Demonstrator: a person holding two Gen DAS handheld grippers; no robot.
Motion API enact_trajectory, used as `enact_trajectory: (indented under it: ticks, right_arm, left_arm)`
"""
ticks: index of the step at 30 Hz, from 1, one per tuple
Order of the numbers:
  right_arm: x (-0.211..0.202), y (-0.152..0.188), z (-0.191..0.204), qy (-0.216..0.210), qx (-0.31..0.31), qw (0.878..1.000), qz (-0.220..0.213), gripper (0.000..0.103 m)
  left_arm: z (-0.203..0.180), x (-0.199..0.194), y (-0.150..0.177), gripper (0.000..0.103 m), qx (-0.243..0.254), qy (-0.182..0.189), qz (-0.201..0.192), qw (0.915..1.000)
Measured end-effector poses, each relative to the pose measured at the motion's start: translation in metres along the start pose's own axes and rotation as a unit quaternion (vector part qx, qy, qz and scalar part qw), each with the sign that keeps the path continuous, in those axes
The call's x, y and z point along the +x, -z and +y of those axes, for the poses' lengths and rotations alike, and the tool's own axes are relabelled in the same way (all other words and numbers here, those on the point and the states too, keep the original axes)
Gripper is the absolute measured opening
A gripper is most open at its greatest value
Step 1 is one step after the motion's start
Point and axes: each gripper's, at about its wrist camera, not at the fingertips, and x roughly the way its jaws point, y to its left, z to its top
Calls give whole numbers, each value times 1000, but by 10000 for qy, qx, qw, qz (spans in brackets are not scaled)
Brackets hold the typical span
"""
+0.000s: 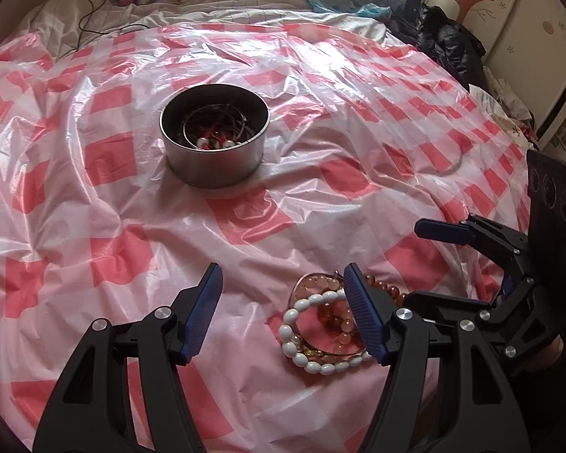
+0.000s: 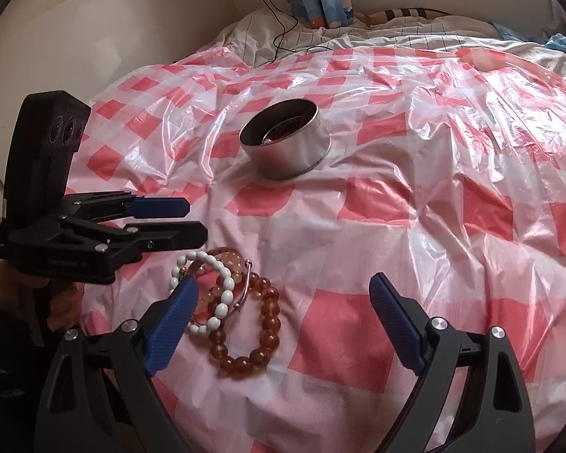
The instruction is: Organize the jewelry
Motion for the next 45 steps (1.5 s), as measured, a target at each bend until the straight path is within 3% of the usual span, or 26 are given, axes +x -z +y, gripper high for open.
enact_trajectory:
  ticks: [4,9,12,18,20,27,36,45]
  right_arm:
    - [-3,-2,-11,14,254,9996,-95,88]
    - [-3,-3,-21,-3,539,9984,-141,89]
    - [-3,-4,-16,133,397,9990,-176,89]
    - [4,-1,-7,281,167,9994,-97,89]
    - [5,-1,-6,302,131,9994,-97,89]
    - [5,-1,-5,329,89,9994,-89,89]
    - [8,1,0,395,-22,9992,-59,89]
    - [5,0,13,129,-255,9994,-189,89]
  left_arm:
    - [-10,-2,10,62,226,-88,2,9997]
    - [-19,-1,21,50,367,23,34,9993]
    - [-25,0,26,35,484,-19,69,9988]
    - [-22,-2,29,22,373,-60,120,9992]
    - [-20,-2,30,13,345,-133,132,9992]
    - [-18,-11,32,13,248,-100,114,9996]
    - [9,-57,24,6,-259,422,-537,9973]
    - [43,-74,19,6,-812,309,-844,9926]
